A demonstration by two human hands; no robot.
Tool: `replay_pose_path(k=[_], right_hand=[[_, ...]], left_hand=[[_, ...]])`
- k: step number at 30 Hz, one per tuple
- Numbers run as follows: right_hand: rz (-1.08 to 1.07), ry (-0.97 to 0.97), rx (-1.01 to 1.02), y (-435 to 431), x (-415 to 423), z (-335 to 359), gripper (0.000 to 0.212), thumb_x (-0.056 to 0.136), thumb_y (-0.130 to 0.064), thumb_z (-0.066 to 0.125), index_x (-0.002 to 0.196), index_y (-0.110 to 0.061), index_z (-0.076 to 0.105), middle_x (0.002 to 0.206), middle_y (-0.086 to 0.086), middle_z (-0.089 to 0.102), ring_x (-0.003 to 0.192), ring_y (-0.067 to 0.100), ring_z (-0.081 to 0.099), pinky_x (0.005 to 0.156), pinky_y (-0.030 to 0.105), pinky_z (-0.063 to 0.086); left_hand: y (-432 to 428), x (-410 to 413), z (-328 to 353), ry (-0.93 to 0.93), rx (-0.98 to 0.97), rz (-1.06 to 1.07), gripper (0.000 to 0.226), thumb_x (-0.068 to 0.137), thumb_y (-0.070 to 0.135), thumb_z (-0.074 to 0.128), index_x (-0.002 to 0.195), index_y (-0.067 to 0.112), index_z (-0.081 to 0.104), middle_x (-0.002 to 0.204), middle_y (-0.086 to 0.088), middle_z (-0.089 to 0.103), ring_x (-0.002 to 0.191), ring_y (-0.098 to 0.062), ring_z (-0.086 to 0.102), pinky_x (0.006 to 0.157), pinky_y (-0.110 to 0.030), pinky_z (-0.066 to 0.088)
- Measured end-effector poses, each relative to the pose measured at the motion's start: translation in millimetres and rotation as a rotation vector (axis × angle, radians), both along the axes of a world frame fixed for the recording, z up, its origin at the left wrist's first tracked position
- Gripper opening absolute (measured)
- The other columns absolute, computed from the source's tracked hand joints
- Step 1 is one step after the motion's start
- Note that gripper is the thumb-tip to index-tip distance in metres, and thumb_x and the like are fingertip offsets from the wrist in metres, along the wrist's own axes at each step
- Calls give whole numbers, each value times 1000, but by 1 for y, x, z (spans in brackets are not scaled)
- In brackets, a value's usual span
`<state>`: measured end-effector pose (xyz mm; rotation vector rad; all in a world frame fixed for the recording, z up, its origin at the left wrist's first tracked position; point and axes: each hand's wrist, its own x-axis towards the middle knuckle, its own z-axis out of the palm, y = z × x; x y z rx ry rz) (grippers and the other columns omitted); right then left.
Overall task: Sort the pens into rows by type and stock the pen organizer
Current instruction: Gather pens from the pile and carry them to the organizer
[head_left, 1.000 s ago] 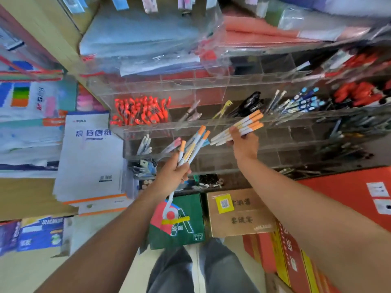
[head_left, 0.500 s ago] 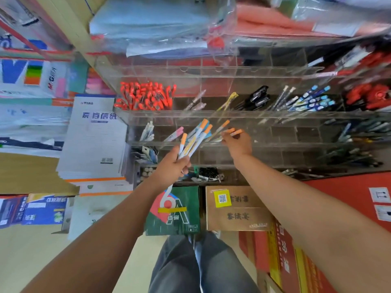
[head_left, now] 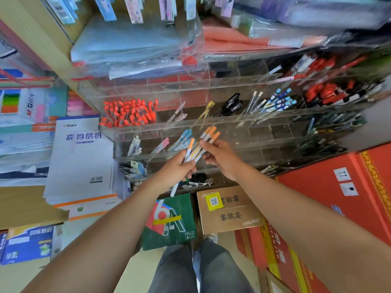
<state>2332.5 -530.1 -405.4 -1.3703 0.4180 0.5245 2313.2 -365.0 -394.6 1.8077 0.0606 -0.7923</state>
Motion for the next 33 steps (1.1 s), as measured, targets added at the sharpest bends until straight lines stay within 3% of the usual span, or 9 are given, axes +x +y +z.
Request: replay_pose_path(k=[6, 10, 17, 23, 27, 30, 33], right_hand=[[-19, 30, 47, -8, 5, 4, 11, 95, -17, 57, 85, -14, 60, 69, -1, 56, 50, 3, 49, 49, 15, 42], [-133, 23, 10, -20, 16, 3, 17, 98, -18, 53, 86, -7, 58, 72, 6, 53, 48, 6, 47, 45, 17, 39], [-369, -97, -284, -33, 38, -5, 22, 98, -17, 54, 78, -8, 57, 61, 5, 56, 50, 13, 50, 53, 25, 46], [-427, -125, -282, -14, 44, -15, 21, 96, -19, 56, 77, -13, 60, 63, 5, 60, 52, 12, 54, 62, 26, 49], [-378, -102, -304, -11, 45, -21, 14, 95, -19, 58, 89, -8, 64, 66, 2, 60, 57, 11, 55, 64, 26, 50], [-295, -27, -348, -10, 42, -30, 15, 93, -18, 62, 99, -6, 67, 73, 1, 64, 67, 12, 60, 79, 35, 55], [-255, -18, -258, -8, 39, -28, 16, 92, -6, 61, 106, -1, 57, 83, 2, 61, 73, 11, 60, 76, 26, 57]], left_hand=[[-4, 8, 4, 86, -29, -35, 17, 99, 21, 49, 116, 21, 50, 78, -2, 61, 60, -12, 51, 65, -32, 42], [0, 12, 4, 166, -29, -22, 5, 95, 14, 56, 99, 14, 52, 67, -1, 51, 51, -9, 41, 49, -21, 34], [8, 23, -3, 183, 55, 191, 18, 101, 12, 39, 112, 6, 52, 73, -4, 52, 57, -13, 45, 48, -19, 37], [8, 27, 0, 117, 17, 182, 20, 103, 17, 36, 112, 11, 54, 70, -4, 51, 55, -14, 49, 51, -22, 44], [11, 30, -5, 95, 37, 210, 22, 103, 18, 37, 114, 13, 55, 67, -4, 50, 53, -13, 44, 50, -24, 36], [11, 31, -8, 113, 57, 211, 25, 102, 10, 36, 119, 7, 53, 68, -4, 50, 53, -13, 42, 49, -22, 33], [11, 31, -7, 106, 72, 162, 27, 101, 6, 34, 120, 7, 53, 71, -4, 51, 56, -13, 44, 51, -22, 35]])
